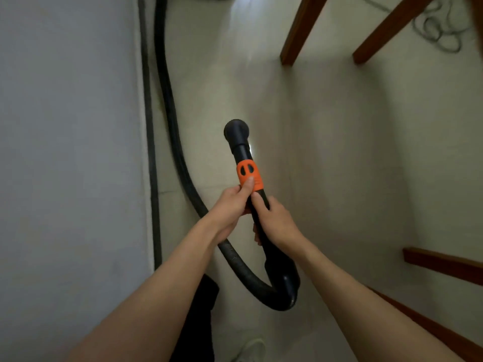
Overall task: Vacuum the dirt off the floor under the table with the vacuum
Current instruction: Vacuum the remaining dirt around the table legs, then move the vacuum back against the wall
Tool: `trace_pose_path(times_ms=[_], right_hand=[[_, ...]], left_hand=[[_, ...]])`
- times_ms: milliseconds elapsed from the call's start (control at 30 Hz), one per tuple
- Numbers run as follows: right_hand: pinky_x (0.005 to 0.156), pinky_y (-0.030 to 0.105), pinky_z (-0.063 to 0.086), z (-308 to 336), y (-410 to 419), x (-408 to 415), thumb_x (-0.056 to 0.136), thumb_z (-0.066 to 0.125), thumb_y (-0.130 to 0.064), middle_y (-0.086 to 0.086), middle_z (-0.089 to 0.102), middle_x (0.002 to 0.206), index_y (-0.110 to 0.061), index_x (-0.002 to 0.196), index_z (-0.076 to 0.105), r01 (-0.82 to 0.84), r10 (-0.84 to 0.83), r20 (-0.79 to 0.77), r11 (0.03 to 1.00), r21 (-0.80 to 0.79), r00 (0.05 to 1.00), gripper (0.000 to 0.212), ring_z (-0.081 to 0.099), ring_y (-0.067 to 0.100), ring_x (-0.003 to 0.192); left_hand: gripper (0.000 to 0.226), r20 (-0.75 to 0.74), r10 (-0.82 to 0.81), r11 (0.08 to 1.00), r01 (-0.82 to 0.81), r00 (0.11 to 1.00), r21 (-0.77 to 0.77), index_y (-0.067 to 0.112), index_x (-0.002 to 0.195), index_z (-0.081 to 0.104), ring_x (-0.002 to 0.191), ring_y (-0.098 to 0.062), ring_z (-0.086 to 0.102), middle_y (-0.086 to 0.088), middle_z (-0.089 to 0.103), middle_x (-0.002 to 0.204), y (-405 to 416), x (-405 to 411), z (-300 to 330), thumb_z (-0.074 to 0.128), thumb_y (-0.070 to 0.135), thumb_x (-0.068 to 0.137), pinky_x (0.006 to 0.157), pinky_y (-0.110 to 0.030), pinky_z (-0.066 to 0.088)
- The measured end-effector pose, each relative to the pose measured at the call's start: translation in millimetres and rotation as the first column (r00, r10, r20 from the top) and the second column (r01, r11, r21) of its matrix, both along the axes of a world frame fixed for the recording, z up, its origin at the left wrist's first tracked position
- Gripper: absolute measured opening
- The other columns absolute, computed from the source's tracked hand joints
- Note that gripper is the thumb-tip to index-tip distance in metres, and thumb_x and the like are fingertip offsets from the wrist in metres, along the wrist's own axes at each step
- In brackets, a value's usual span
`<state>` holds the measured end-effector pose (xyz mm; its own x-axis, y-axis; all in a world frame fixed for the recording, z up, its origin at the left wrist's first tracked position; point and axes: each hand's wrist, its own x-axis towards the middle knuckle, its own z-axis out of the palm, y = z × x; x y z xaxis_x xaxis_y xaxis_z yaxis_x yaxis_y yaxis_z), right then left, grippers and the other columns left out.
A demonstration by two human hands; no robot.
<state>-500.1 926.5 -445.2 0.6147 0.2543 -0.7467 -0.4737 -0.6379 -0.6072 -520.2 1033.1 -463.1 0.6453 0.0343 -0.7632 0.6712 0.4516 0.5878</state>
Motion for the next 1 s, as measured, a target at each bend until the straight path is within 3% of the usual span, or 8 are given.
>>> trace_pose_path(times_ms=[200,367,467,600,800,933,1000], right_hand=[[0.063,0.034,0.053,142.4,48.1,65.6,0.094,0.051,-0.043,0.007,0.062,0.071,-0.014,0.086,0.054,-0.035,0.025,0.078,0.991,0.130,0.997,0.030,0.060,0.019,0.058],[0.068,0.033,0.054,215.5,57.1,97.8,0.088,0.059,-0.049,0.002,0.067,0.080,-0.020,0.094,0.059,-0.221,0.206,0.194,0.973,0.063,0.959,0.030,0.064,0.017,0.067],[0.061,0.020,0.042,252.1,62.4,127.7,0.086,0.064,-0.045,-0.007,0.060,0.083,-0.025,0.099,0.054,-0.343,0.334,0.313,0.939,-0.029,0.889,0.025,0.058,0.005,0.073],[0.065,0.018,0.041,295.4,75.7,187.9,0.083,0.069,-0.041,-0.010,0.055,0.092,-0.028,0.105,0.049,-0.320,0.279,0.458,0.947,0.012,0.844,0.032,0.056,0.004,0.081],[0.072,0.014,0.041,356.3,99.9,307.1,0.081,0.070,-0.042,-0.015,0.051,0.099,-0.027,0.114,0.045,-0.325,0.207,0.683,0.945,0.046,0.701,0.044,0.054,0.001,0.088],[0.089,0.024,0.043,388.7,104.4,376.3,0.077,0.075,-0.038,-0.011,0.047,0.112,-0.018,0.130,0.043,-0.287,0.177,0.770,0.958,0.009,0.613,0.065,0.048,0.005,0.102],[0.089,0.025,0.042,393.1,104.8,404.9,0.076,0.077,-0.035,-0.010,0.049,0.114,-0.018,0.131,0.042,-0.256,0.151,0.795,0.967,0.005,0.588,0.067,0.047,0.005,0.104]], left_hand=[[0.045,0.124,-0.044,0.978,0.017,0.991,0.208,-0.003,0.108,0.059,0.100,-0.026,0.064,-0.018,0.066,0.105,65.8,65.4,150.4,0.039,0.037,0.099,0.094,-0.035,0.049],[0.041,0.197,0.066,0.963,-0.114,0.978,0.243,-0.002,0.118,0.051,0.101,-0.025,0.061,-0.012,0.062,0.107,110.4,101.1,247.6,0.041,0.032,0.099,0.089,-0.033,0.051],[0.032,0.232,0.168,0.957,-0.214,0.958,0.193,0.003,0.107,0.052,0.097,-0.022,0.060,-0.008,0.061,0.100,134.8,124.9,295.8,0.041,0.032,0.099,0.083,-0.030,0.051],[0.019,0.266,0.323,0.928,-0.359,0.908,0.096,0.011,0.095,0.049,0.096,-0.022,0.060,-0.010,0.059,0.101,161.9,172.5,356.7,0.042,0.028,0.099,0.085,-0.035,0.050],[0.019,0.336,0.544,0.824,-0.564,0.769,-0.042,0.009,0.108,0.045,0.105,-0.028,0.056,-0.015,0.057,0.107,186.7,267.9,421.8,0.047,0.024,0.097,0.086,-0.041,0.049],[0.020,0.326,0.606,0.792,-0.590,0.725,-0.160,0.008,0.101,0.048,0.114,-0.031,0.056,-0.017,0.060,0.107,201.7,325.9,448.4,0.048,0.028,0.097,0.088,-0.042,0.049],[0.030,0.300,0.652,0.757,-0.618,0.696,-0.210,0.007,0.115,0.045,0.117,-0.031,0.054,-0.017,0.061,0.106,210.0,348.7,457.1,0.048,0.030,0.097,0.090,-0.041,0.048]])
